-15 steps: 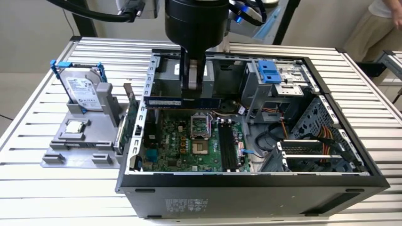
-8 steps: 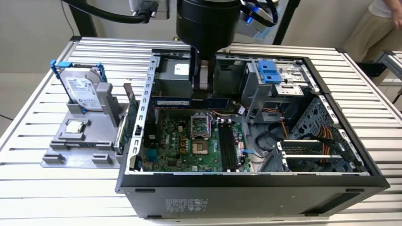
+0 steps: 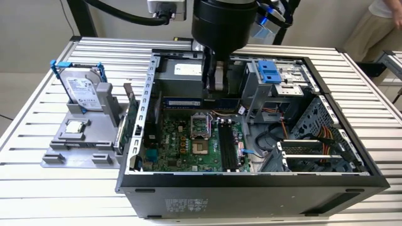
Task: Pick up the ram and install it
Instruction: 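Pick up the ram and move it above insertion slot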
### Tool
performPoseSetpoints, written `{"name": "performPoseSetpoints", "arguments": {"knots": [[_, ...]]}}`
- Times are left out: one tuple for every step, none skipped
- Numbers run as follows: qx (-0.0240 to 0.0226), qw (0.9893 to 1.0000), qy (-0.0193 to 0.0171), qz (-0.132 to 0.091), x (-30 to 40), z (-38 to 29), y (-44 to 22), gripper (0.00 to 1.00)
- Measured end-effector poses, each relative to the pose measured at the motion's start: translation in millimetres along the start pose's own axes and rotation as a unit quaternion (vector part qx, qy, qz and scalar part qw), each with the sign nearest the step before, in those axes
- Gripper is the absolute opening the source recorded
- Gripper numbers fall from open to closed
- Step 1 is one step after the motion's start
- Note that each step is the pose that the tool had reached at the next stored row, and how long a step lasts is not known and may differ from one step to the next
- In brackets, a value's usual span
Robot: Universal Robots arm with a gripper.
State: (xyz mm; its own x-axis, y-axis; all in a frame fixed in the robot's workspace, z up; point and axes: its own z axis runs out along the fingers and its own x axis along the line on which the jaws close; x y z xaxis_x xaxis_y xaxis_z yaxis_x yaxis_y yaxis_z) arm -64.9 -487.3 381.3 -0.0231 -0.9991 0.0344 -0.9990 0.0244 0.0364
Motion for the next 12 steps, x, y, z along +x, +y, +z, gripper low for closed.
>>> {"name": "performPoseSetpoints", "arguments": {"knots": [[-0.0001,1.0,0.0,0.001,0.0,0.1,-1.5,0.0],[-0.0001,1.0,-0.0001,0.004,-0.1,0.5,-2.3,0.0],[-0.0002,1.0,-0.0002,0.006,-0.1,0.7,-3.0,0.0],[-0.0003,1.0,-0.0003,0.009,-0.1,1.0,-3.7,0.0],[-0.0005,0.9999,-0.0003,0.012,-0.2,1.1,-4.3,0.0],[-0.0006,0.9999,-0.0004,0.015,-0.2,1.3,-4.7,0.0],[-0.0007,0.9998,-0.0005,0.019,-0.2,1.5,-5.2,0.0],[-0.0009,0.9997,-0.0006,0.022,-0.2,1.6,-5.8,0.0],[-0.0009,0.9997,-0.0008,0.026,-0.2,1.9,-6.4,0.0],[-0.001,0.9996,-0.001,0.029,-0.3,2.1,-7.0,0.0],[-0.0012,0.9995,-0.0011,0.032,-0.3,2.2,-7.6,0.0],[-0.0013,0.9994,-0.0012,0.036,-0.3,2.4,-8.3,0.0]]}}
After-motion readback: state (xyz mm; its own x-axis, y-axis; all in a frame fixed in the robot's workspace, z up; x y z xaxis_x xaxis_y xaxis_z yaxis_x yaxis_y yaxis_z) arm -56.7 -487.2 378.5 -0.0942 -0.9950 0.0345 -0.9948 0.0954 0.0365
